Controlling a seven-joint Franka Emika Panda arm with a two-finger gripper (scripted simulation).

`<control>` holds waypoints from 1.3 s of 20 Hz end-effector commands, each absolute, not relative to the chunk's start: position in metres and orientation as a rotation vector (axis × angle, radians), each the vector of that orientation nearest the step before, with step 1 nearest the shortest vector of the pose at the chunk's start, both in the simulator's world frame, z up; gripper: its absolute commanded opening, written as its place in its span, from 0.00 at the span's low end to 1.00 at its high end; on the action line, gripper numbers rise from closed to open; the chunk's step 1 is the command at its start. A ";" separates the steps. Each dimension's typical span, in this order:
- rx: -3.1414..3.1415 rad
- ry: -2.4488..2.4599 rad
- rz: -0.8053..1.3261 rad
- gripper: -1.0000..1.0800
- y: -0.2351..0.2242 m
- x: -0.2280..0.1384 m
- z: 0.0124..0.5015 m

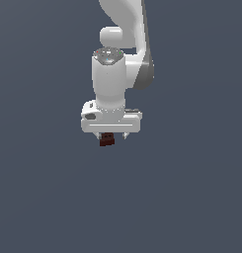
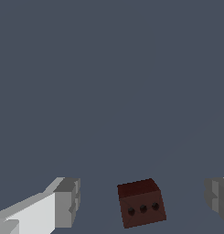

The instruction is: Pick up the object and move it to a goal position.

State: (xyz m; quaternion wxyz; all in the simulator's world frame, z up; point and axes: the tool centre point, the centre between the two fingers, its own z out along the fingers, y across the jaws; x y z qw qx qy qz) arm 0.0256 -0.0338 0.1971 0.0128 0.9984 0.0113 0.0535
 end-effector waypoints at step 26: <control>3.035 -0.861 0.087 0.96 -0.047 -0.011 0.141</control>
